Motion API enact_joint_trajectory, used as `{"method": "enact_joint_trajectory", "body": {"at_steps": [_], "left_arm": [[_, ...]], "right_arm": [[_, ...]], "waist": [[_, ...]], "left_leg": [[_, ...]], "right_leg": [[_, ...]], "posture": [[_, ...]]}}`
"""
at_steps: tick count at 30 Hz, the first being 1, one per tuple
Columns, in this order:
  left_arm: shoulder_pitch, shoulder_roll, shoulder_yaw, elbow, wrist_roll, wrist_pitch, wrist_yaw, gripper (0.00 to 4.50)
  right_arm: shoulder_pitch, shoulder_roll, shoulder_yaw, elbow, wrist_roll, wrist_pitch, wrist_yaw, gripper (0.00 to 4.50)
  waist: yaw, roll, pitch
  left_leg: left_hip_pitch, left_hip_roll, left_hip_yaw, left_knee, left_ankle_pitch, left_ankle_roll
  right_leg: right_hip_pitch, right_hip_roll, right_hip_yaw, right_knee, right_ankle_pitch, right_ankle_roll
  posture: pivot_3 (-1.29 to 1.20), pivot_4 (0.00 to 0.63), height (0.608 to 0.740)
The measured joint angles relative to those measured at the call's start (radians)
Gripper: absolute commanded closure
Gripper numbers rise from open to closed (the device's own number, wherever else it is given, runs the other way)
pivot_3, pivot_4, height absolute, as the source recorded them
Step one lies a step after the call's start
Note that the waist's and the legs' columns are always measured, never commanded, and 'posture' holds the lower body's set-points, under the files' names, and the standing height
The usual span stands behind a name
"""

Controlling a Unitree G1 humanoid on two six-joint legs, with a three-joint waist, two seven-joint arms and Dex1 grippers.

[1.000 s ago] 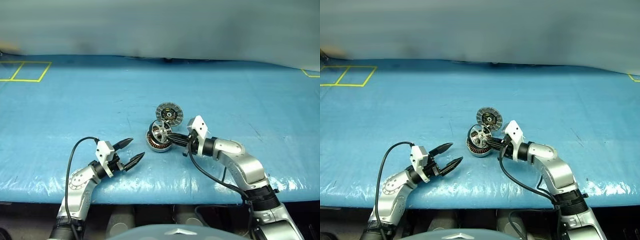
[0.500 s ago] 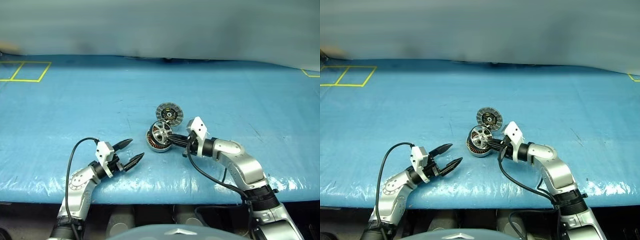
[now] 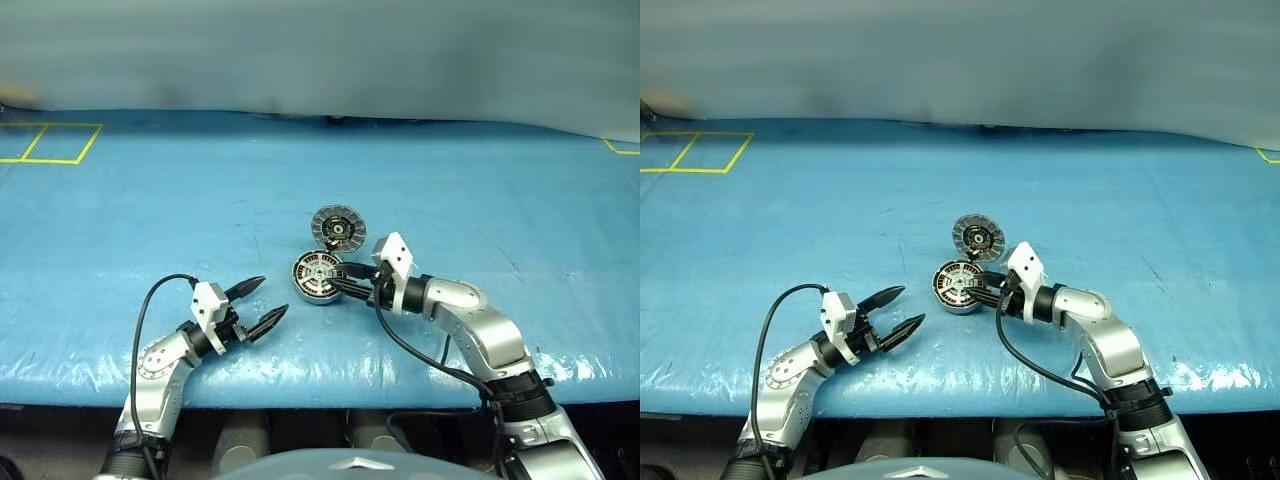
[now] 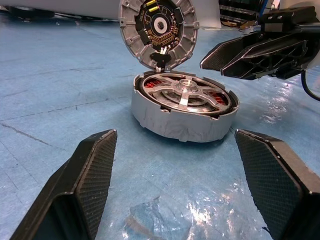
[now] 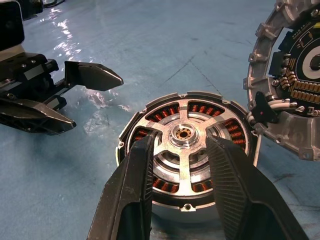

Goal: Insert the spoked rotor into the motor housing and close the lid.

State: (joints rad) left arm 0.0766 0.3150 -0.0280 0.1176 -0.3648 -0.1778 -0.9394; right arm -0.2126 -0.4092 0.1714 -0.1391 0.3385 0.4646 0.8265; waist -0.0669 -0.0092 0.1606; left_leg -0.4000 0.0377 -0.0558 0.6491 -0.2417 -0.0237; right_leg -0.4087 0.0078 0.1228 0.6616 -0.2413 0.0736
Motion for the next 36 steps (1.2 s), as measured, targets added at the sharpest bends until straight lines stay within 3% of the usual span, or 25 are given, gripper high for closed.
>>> {"method": "enact_joint_trajectory", "body": {"at_steps": [5, 10, 18, 28, 36], "left_arm": [[-0.004, 0.0, 0.0, 0.013, 0.0, -0.005, 0.0, 0.49], [-0.014, -0.003, -0.003, 0.023, 0.001, -0.006, -0.001, 0.49], [-0.017, -0.004, -0.003, 0.023, 0.004, -0.011, 0.001, 0.49], [-0.027, -0.015, -0.003, 0.034, 0.008, -0.025, 0.001, 0.49], [-0.034, -0.02, -0.003, 0.046, 0.01, -0.031, 0.0, 0.49]], "right_arm": [[-0.033, 0.047, 0.006, 0.052, -0.028, -0.004, -0.051, 4.33], [-0.109, 0.108, 0.05, 0.157, -0.106, -0.021, -0.116, 4.33], [-0.132, 0.097, 0.102, 0.165, -0.173, -0.048, -0.124, 4.33], [-0.065, 0.13, 0.019, 0.084, -0.085, -0.082, -0.124, 4.42], [0.02, -0.102, -0.06, -0.074, -0.083, -0.017, -0.087, 4.42]], "waist": [[-0.003, 0.0, 0.0], [-0.002, 0.0, 0.0], [-0.001, 0.0, -0.001], [-0.002, 0.001, 0.0], [0.004, 0.001, 0.0]], "left_leg": [[0.0, 0.0, 0.0, 0.0, 0.0, 0.0], [0.0, 0.0, 0.0, 0.0, 0.0, 0.0], [0.001, 0.0, -0.001, -0.001, 0.0, 0.0], [0.0, 0.0, 0.0, -0.001, 0.0, 0.0], [-0.001, 0.0, -0.001, -0.001, 0.0, 0.0]], "right_leg": [[0.0, 0.0, 0.0, 0.0, 0.0, 0.0], [0.0, 0.0, 0.0, 0.001, 0.0, 0.0], [0.0, 0.0, 0.0, 0.0, 0.0, 0.0], [-0.001, 0.0, 0.0, 0.0, 0.0, 0.0], [0.0, 0.0, 0.0, -0.001, 0.0, 0.0]], "posture": [[0.0, 0.15, 0.74], [0.0, 0.15, 0.74], [0.0, 0.15, 0.74], [0.0, 0.15, 0.74], [0.0, 0.15, 0.74]]}}
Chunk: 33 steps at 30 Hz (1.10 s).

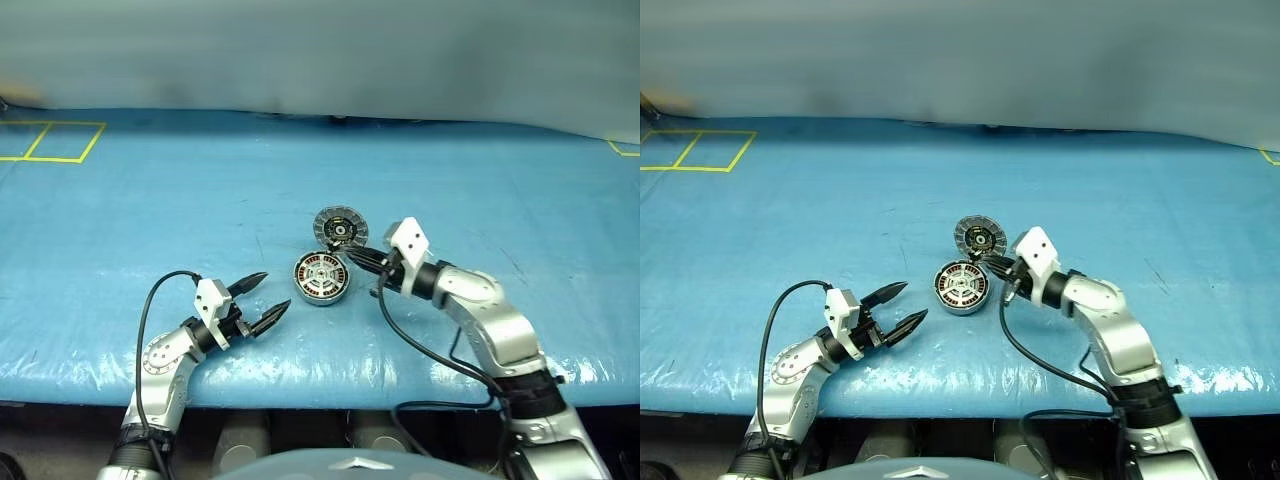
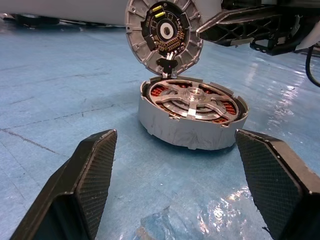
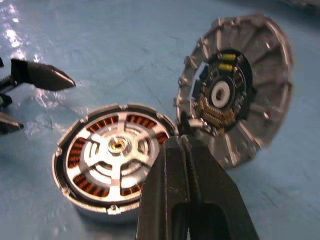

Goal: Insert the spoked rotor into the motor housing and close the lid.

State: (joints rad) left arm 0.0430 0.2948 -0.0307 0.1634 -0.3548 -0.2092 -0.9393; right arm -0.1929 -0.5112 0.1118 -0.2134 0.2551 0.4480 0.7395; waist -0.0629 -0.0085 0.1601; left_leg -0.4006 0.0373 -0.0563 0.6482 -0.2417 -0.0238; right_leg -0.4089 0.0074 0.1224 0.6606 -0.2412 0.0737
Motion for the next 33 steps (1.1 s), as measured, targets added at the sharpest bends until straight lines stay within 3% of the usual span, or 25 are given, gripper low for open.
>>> {"method": "enact_joint_trajectory", "body": {"at_steps": [3, 6, 10, 14, 18, 24, 33], "left_arm": [[0.0, -0.001, 0.0, 0.004, 0.0, -0.002, -0.001, 0.49], [-0.001, -0.007, -0.001, 0.009, 0.0, -0.003, -0.002, 0.49], [-0.008, -0.013, -0.003, 0.023, 0.0, -0.003, -0.007, 0.49], [-0.02, -0.016, -0.009, 0.028, 0.0, -0.003, -0.011, 0.49], [-0.02, -0.017, -0.01, 0.03, 0.0, -0.003, -0.011, 0.49], [-0.019, -0.018, -0.01, 0.03, 0.0, -0.005, -0.005, 0.49], [-0.018, -0.018, -0.007, 0.03, 0.001, -0.018, 0.002, 0.49]], "right_arm": [[0.024, -0.088, -0.004, 0.009, -0.036, 0.029, 0.002, 4.42], [-0.02, -0.107, 0.03, 0.099, -0.142, 0.038, -0.067, 4.42], [-0.165, 0.042, 0.005, 0.296, -0.186, 0.015, -0.201, 4.42], [-0.325, 0.16, -0.026, 0.459, -0.139, -0.069, -0.206, 4.42], [-0.419, 0.207, -0.052, 0.546, -0.064, -0.099, -0.12, 4.42], [-0.423, 0.189, -0.04, 0.506, 0.031, -0.042, 0.072, 4.42], [-0.249, 0.078, 0.109, 0.233, 0.045, -0.022, 0.3, 4.42]], "waist": [[-0.004, 0.0, 0.0], [-0.01, 0.0, 0.0], [-0.02, 0.0, 0.0], [-0.018, 0.0, 0.001], [-0.009, 0.0, 0.001], [-0.006, 0.001, 0.001], [-0.01, 0.001, 0.002]], "left_leg": [[0.0, 0.0, 0.0, 0.0, 0.0, 0.0], [0.002, 0.001, 0.001, 0.001, 0.0, 0.0], [0.002, 0.001, 0.002, 0.001, 0.001, 0.0], [0.001, 0.001, 0.001, 0.001, 0.001, 0.0], [-0.001, 0.0, 0.0, -0.001, 0.0, 0.0], [-0.001, 0.0, -0.001, -0.002, 0.0, 0.001], [0.0, 0.001, -0.001, -0.001, 0.0, 0.001]], "right_leg": [[0.0, 0.001, 0.0, 0.0, 0.0, -0.001], [0.0, 0.001, 0.001, 0.001, -0.002, -0.004], [0.0, 0.001, 0.002, 0.002, 0.0, -0.004], [0.0, 0.001, 0.001, 0.001, 0.003, 0.0], [0.0, 0.0, 0.001, 0.0, 0.003, -0.003], [-0.001, 0.0, 0.0, 0.0, 0.003, -0.005], [-0.001, 0.001, 0.0, 0.001, 0.0, 0.0]], "posture": [[0.0, 0.15, 0.74], [0.0, 0.15, 0.74], [0.0, 0.15, 0.74], [0.0, 0.15, 0.74], [0.0, 0.15, 0.74], [0.0, 0.15, 0.74], [0.0, 0.15, 0.74]]}}
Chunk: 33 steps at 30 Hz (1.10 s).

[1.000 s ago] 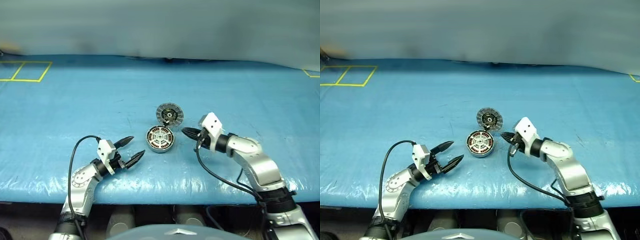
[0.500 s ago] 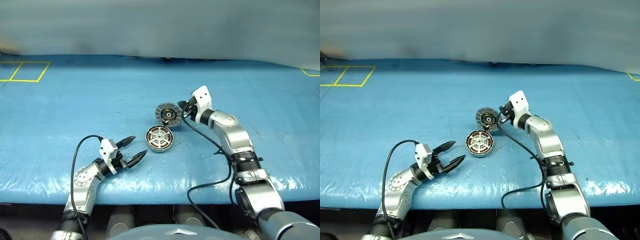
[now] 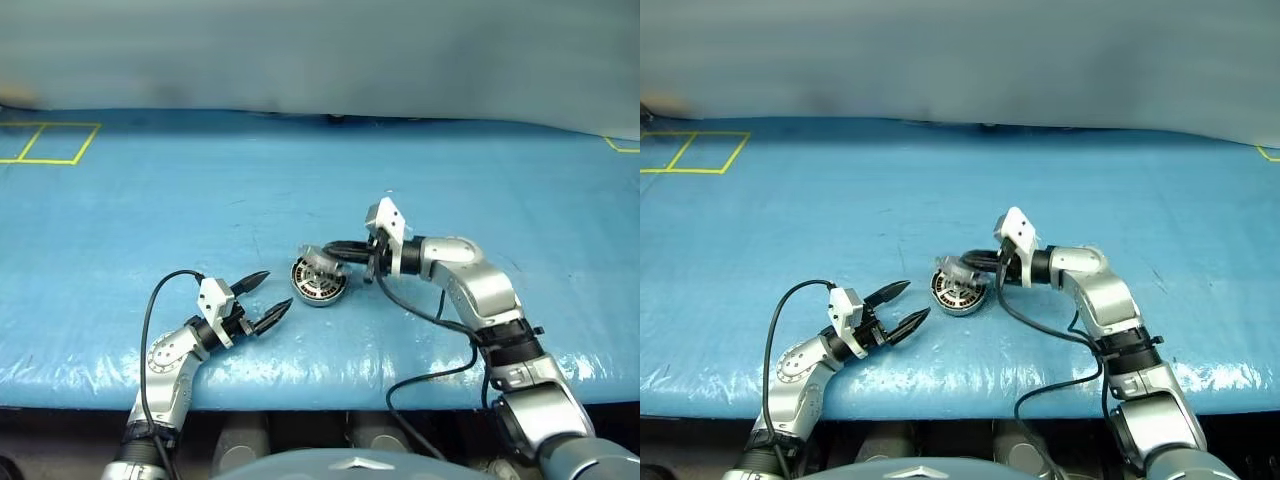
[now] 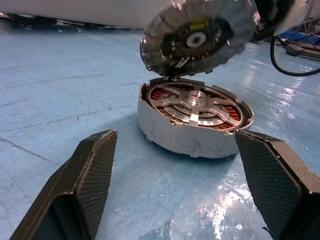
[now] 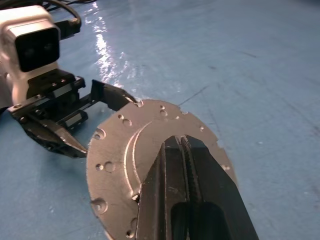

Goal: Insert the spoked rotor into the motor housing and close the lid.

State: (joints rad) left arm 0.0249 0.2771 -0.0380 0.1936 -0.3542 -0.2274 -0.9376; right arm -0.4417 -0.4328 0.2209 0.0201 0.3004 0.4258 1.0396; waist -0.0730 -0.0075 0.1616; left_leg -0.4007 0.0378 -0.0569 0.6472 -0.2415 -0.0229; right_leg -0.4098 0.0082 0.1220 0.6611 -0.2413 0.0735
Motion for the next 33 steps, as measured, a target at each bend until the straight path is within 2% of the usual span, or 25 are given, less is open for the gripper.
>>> {"method": "enact_joint_trajectory", "body": {"at_steps": [7, 12, 21, 28, 29, 30, 33], "left_arm": [[0.001, 0.001, -0.001, 0.0, 0.0, 0.001, -0.001, 0.49], [0.002, 0.003, -0.001, 0.0, -0.001, 0.003, -0.002, 0.49], [0.011, 0.004, -0.001, 0.0, -0.001, 0.003, -0.001, 0.49], [0.015, 0.003, -0.001, 0.0, -0.001, 0.003, -0.001, 0.49], [0.016, 0.003, -0.001, 0.0, -0.001, 0.003, -0.001, 0.49], [0.017, 0.003, -0.001, 0.0, -0.001, 0.003, -0.001, 0.49], [0.018, 0.003, -0.001, -0.001, -0.001, 0.004, -0.001, 0.49]], "right_arm": [[0.088, 0.021, 0.064, -0.045, -0.028, -0.002, -0.042, 4.42], [0.097, 0.044, 0.076, -0.052, -0.056, -0.016, -0.09, 4.42], [0.129, 0.067, 0.074, -0.059, -0.061, -0.035, -0.147, 4.42], [0.16, 0.112, 0.02, -0.067, -0.043, -0.068, -0.212, 4.42], [0.163, 0.114, 0.012, -0.075, -0.044, -0.072, -0.219, 4.07], [0.165, 0.113, 0.007, -0.081, -0.044, -0.075, -0.222, 3.92], [0.177, 0.101, 0.007, -0.091, -0.053, -0.09, -0.229, 2.93]], "waist": [[0.003, 0.0, 0.0], [0.003, 0.0, 0.0], [0.003, -0.001, -0.002], [0.003, -0.001, -0.001], [0.004, -0.001, -0.001], [0.004, -0.001, -0.001], [0.004, -0.001, -0.001]], "left_leg": [[0.0, 0.0, 0.0, 0.001, 0.0, -0.001], [0.001, 0.0, 0.0, 0.001, 0.0, -0.001], [0.004, 0.0, 0.0, 0.001, 0.0, -0.001], [0.001, 0.0, 0.0, 0.001, 0.0, -0.001], [0.001, 0.0, 0.0, 0.001, 0.0, -0.001], [0.001, 0.0, 0.0, 0.0, 0.0, -0.001], [0.001, 0.0, 0.0, 0.0, 0.0, -0.001]], "right_leg": [[0.001, 0.0, 0.0, 0.001, 0.0, 0.001], [0.001, 0.0, 0.0, 0.001, 0.0, 0.001], [0.004, 0.0, 0.0, 0.001, 0.0, 0.0], [0.001, 0.0, 0.0, 0.001, 0.0, 0.001], [0.001, 0.0, 0.0, 0.001, 0.0, 0.001], [0.001, 0.0, 0.0, 0.001, 0.0, 0.001], [0.001, 0.0, 0.0, 0.001, 0.0, 0.0]], "posture": [[0.0, 0.15, 0.74], [0.0, 0.15, 0.74], [0.0, 0.15, 0.74], [0.0, 0.15, 0.74], [0.0, 0.15, 0.74], [0.0, 0.15, 0.74], [0.0, 0.15, 0.74]]}}
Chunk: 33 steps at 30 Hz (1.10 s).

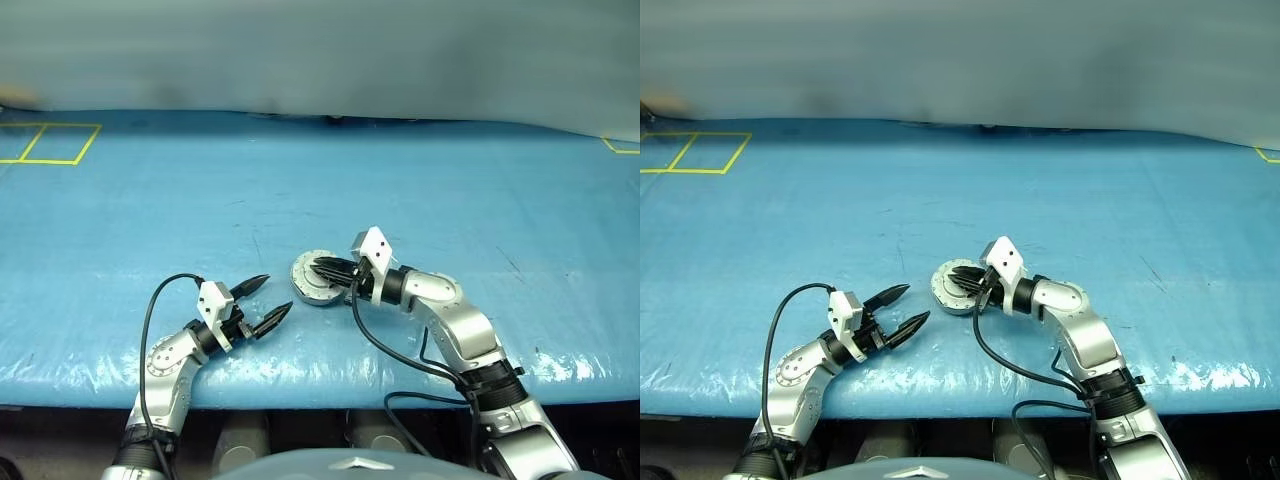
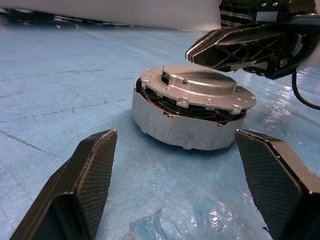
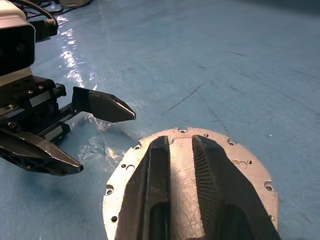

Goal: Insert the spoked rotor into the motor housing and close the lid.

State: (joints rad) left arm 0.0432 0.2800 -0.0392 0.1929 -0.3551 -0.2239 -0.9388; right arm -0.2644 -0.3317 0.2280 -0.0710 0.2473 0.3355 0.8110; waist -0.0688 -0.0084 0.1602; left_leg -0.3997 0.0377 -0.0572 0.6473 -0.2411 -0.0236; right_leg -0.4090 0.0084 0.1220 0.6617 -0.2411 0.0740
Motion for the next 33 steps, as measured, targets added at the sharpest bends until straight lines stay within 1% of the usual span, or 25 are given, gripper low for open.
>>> {"method": "enact_joint_trajectory", "body": {"at_steps": [6, 8, 19, 22, 24, 33], "left_arm": [[0.002, 0.0, -0.001, 0.0, 0.0, 0.001, 0.0, 0.49], [0.002, 0.0, -0.001, 0.0, 0.0, 0.001, 0.0, 0.49], [0.005, 0.0, -0.001, 0.0, 0.001, 0.001, 0.007, 0.49], [0.006, 0.0, -0.001, 0.0, 0.001, 0.001, 0.011, 0.49], [0.007, 0.0, -0.001, 0.0, 0.001, 0.001, 0.014, 0.49], [0.011, 0.0, -0.002, 0.0, 0.001, 0.001, 0.021, 0.49]], "right_arm": [[0.013, -0.009, 0.011, -0.001, -0.027, -0.02, -0.009, 0.88], [0.013, -0.007, 0.02, -0.001, -0.034, -0.026, -0.012, 0.27], [0.012, 0.004, 0.043, 0.03, -0.082, -0.05, -0.037, 0.27], [0.012, 0.007, 0.046, 0.037, -0.094, -0.064, -0.048, 0.83], [0.011, 0.006, 0.046, 0.038, -0.104, -0.068, -0.052, 1.47], [0.011, 0.031, 0.042, 0.028, -0.103, -0.04, -0.068, 1.5]], "waist": [[-0.001, 0.0, 0.0], [-0.001, 0.0, 0.0], [0.0, 0.0, 0.0], [0.0, 0.0, 0.0], [0.0, 0.0, 0.0], [-0.003, 0.0, 0.0]], "left_leg": [[0.0, 0.0, 0.0, 0.0, 0.0, 0.0], [0.0, 0.0, 0.0, 0.0, 0.0, 0.0], [0.0, 0.0, 0.0, 0.0, 0.0, 0.0], [0.0, 0.0, 0.0, 0.0, 0.0, 0.0], [0.0, 0.0, 0.0, 0.0, 0.0, 0.0], [0.001, 0.0, 0.0, 0.0, 0.0, 0.0]], "right_leg": [[0.0, 0.0, 0.0, 0.0, 0.0, 0.0], [0.0, 0.0, 0.0, 0.0, 0.0, 0.0], [0.0, 0.0, 0.0, 0.0, 0.0, 0.0], [0.0, 0.0, 0.0, 0.0, 0.0, 0.0], [0.0, 0.0, 0.0, 0.0, 0.0, 0.0], [0.0, 0.0, 0.0, 0.0, 0.0, 0.0]], "posture": [[0.0, 0.15, 0.74], [0.0, 0.15, 0.74], [0.0, 0.15, 0.74], [0.0, 0.15, 0.74], [0.0, 0.15, 0.74], [0.0, 0.15, 0.74]]}}
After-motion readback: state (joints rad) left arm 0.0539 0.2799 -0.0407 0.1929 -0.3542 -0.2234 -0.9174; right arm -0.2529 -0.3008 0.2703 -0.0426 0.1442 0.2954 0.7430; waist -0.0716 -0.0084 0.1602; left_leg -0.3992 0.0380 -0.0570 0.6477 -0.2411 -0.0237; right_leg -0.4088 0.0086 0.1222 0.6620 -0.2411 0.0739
